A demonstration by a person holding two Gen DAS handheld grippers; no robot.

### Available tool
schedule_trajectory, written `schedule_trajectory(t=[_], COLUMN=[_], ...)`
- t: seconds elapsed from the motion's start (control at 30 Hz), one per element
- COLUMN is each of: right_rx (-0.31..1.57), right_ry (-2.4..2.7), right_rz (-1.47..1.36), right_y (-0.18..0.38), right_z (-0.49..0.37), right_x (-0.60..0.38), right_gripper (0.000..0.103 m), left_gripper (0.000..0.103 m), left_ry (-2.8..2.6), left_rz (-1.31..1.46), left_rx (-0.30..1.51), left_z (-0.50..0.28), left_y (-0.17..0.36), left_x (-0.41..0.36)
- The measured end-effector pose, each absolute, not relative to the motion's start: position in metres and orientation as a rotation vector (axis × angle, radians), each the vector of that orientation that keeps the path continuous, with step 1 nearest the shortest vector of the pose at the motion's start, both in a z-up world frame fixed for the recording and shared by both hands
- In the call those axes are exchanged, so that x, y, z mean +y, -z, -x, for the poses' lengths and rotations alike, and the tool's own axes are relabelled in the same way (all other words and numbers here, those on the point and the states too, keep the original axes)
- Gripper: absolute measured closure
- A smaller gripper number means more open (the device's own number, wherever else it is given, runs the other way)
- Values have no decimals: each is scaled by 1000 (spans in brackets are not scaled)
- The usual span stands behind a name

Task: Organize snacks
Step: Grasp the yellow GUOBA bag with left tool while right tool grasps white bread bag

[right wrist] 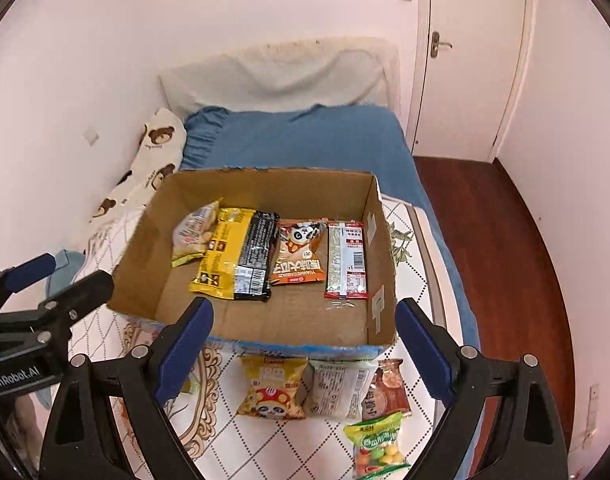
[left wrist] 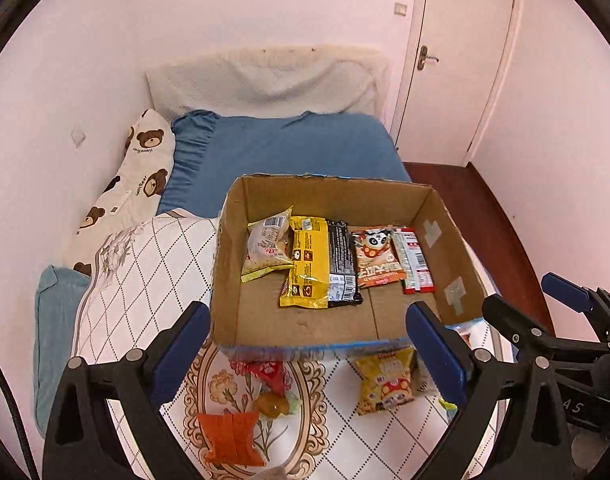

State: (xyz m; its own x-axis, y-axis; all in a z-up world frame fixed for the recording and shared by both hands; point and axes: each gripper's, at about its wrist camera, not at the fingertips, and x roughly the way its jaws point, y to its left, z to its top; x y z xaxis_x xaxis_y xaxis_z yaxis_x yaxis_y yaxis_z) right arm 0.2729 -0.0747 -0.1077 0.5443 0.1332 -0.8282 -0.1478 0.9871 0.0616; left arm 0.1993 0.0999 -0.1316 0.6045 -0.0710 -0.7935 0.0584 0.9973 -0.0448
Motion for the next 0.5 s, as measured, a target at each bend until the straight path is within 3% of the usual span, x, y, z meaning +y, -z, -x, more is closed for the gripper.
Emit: schedule_trajectory(t=[0.2,0.37,0.4,0.43,0.5], right_rx=[970,1022,1037,1062,1125], right_ry=[-192,-206,-201,-198,-175], right_rz=[-58,-138,-157,-180,-214], right_y=[94,114,121,133,158], right_z=[-244,-229,-230,-230,-233], right_x=[-81,-96,-101,-107,-118], right_gripper=[9,9,17,36,41], left_gripper=[3,3,3,3,3], left_ry=[57,37,43,48,62], left_rz=[53,67,75,82,82], left_rx=[898,979,1014,1049,1108], left_z=[-173,-165,-167,-169,-176], left_y=[129,160,172,184,209], left_x=[107,105,102,98,85])
